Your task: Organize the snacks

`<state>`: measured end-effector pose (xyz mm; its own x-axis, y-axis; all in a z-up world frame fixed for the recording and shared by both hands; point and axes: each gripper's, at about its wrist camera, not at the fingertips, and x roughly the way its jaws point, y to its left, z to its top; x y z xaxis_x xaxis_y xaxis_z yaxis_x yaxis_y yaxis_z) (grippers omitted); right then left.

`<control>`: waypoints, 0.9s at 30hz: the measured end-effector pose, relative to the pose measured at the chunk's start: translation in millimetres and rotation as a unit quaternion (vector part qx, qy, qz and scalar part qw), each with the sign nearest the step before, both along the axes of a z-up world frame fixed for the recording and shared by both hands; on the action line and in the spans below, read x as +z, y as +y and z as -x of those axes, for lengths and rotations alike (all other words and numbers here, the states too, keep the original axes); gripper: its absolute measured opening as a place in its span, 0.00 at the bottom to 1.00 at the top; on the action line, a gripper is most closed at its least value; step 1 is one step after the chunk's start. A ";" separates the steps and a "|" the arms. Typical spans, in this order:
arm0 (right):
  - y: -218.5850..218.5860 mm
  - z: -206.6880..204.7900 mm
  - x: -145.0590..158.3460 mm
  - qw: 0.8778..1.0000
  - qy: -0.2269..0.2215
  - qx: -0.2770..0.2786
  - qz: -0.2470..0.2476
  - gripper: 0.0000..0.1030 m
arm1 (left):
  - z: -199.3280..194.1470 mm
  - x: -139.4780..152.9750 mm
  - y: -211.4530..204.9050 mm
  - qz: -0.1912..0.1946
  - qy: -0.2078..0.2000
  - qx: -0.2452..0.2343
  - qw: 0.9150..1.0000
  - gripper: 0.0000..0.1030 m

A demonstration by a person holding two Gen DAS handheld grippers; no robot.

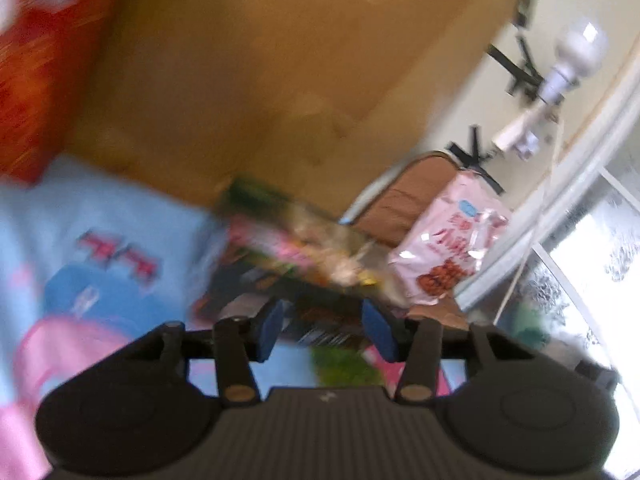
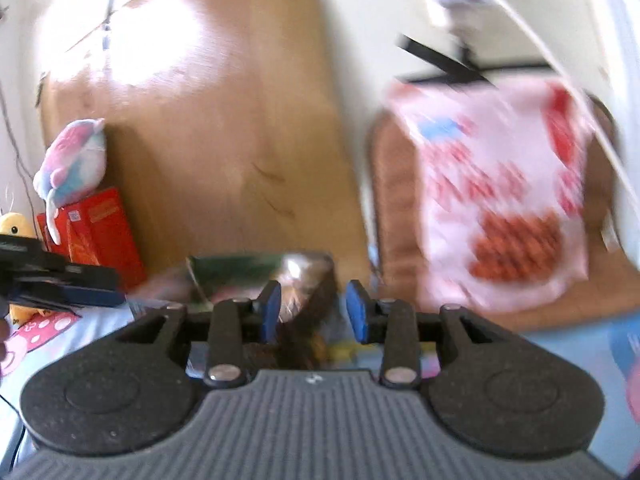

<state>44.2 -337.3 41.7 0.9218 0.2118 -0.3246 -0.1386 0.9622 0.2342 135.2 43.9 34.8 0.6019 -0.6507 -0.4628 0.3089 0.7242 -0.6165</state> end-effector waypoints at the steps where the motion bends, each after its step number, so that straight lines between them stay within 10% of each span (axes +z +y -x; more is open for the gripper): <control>1: -6.9 6.3 -8.6 1.000 0.020 -0.003 -0.005 0.38 | 7.0 -4.3 12.8 0.006 0.011 0.011 1.000 0.46; 10: -14.9 34.8 -56.8 0.990 0.133 0.005 -0.046 0.37 | 60.7 -47.3 69.0 0.030 0.085 0.065 0.994 0.48; 21: 79.2 50.6 -38.6 0.990 0.084 0.108 -0.028 0.39 | 84.6 -53.6 78.4 0.055 0.095 0.072 0.991 0.49; 27: 159.2 47.3 -33.3 0.963 0.093 0.251 0.029 0.39 | 72.7 -61.9 61.8 0.053 0.104 0.052 0.992 0.46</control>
